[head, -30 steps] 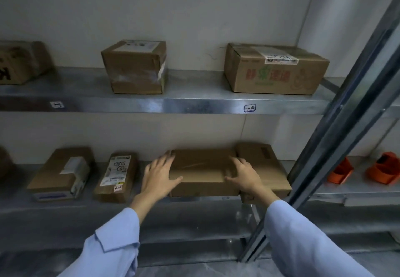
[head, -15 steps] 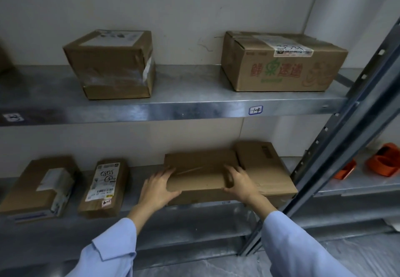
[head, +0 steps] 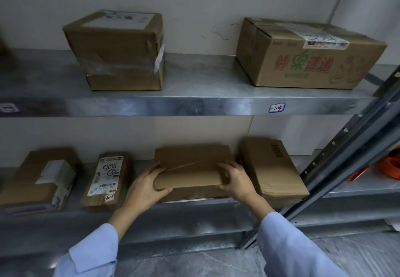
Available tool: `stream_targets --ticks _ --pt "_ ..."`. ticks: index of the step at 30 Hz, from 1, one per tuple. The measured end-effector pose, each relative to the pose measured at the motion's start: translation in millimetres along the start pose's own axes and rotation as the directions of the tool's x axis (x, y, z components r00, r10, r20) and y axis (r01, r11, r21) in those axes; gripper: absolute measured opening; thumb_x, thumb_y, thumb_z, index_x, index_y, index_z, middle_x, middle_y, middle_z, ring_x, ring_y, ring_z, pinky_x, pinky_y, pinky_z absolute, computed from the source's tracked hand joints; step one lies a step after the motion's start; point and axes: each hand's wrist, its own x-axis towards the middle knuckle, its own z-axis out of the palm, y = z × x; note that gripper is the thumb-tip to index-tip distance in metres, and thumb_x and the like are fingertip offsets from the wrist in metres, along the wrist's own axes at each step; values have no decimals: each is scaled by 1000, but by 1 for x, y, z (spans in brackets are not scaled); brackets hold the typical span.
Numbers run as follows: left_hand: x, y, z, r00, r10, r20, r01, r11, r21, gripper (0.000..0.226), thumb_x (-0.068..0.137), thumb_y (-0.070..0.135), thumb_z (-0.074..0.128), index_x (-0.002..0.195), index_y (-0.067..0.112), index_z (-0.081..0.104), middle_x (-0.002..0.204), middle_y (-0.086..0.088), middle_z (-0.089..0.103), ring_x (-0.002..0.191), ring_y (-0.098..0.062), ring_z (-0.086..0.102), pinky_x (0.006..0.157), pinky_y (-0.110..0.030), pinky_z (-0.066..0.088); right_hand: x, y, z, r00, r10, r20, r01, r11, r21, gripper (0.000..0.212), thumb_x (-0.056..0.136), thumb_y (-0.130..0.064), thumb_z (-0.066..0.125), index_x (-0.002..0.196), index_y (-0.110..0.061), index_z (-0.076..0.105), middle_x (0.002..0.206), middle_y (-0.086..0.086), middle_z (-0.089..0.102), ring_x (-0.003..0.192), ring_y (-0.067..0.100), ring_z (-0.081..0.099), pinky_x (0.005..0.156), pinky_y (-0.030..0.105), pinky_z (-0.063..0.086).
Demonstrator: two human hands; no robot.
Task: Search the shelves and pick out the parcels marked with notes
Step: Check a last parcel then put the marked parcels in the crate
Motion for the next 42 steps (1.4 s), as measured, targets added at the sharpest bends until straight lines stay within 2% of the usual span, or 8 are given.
stream_targets --ticks 11,20,26,28,31,34,38,42 --pt "9 -11 -3 987 -154 43 160 965 -210 87 72 31 85 146 21 42 145 -5 50 135 -23 44 106 -29 36 8 13 -3 994 106 8 -104 956 273 91 72 -28 87 148 -19 38 147 7 46 137 23 41 105 23 32" --pt "4 -4 -13 982 -170 -79 143 952 -269 97 62 21 90 145 23 41 140 -1 51 128 -21 50 106 -37 42 -2 4 -11 985 98 -142 -38 925 377 98 70 -23 88 150 -22 31 141 8 50 134 22 44 105 29 37" --pt "9 14 -27 975 -157 -157 94 933 -349 101 61 15 91 147 25 38 125 -4 42 114 -23 54 104 -43 45 -7 -3 -32 975 102 -196 -1 889 458 97 67 -46 85 148 -26 35 126 4 57 112 20 58 98 36 49" --pt "9 23 -29 971 -177 -161 108 926 -363 99 63 15 90 147 24 39 121 -2 39 108 -20 53 104 -40 43 -8 -1 -35 972 121 -200 -14 884 467 85 66 -57 81 138 -26 47 117 4 61 106 20 61 94 35 51" --pt "7 33 -33 970 -176 -169 98 915 -391 89 67 11 88 143 18 43 121 -1 41 106 -14 48 100 -30 40 -12 -1 -41 974 128 -185 -28 885 465 50 79 -41 79 120 -20 59 105 6 64 104 25 60 93 36 51" --pt "7 34 -34 973 -162 -161 72 888 -454 79 68 6 86 136 12 47 131 -8 51 111 -15 50 97 -26 37 -14 2 -45 974 134 -184 -28 873 487 54 82 -36 76 128 -16 56 105 -2 58 109 21 56 98 33 48" --pt "4 37 -36 978 -174 -115 94 858 -505 67 72 8 85 129 12 49 123 -3 57 115 -17 53 96 -27 38 -17 5 -49 975 164 -151 -57 837 544 77 81 -44 76 142 -11 44 129 1 57 119 16 55 96 24 43" --pt "2 39 -37 976 -198 -87 123 839 -531 61 71 15 86 119 15 49 121 -2 57 113 -18 55 97 -30 40 -21 4 -54 981 165 -102 -72 799 597 68 81 -40 76 135 -16 43 116 -10 59 114 12 58 89 20 41"
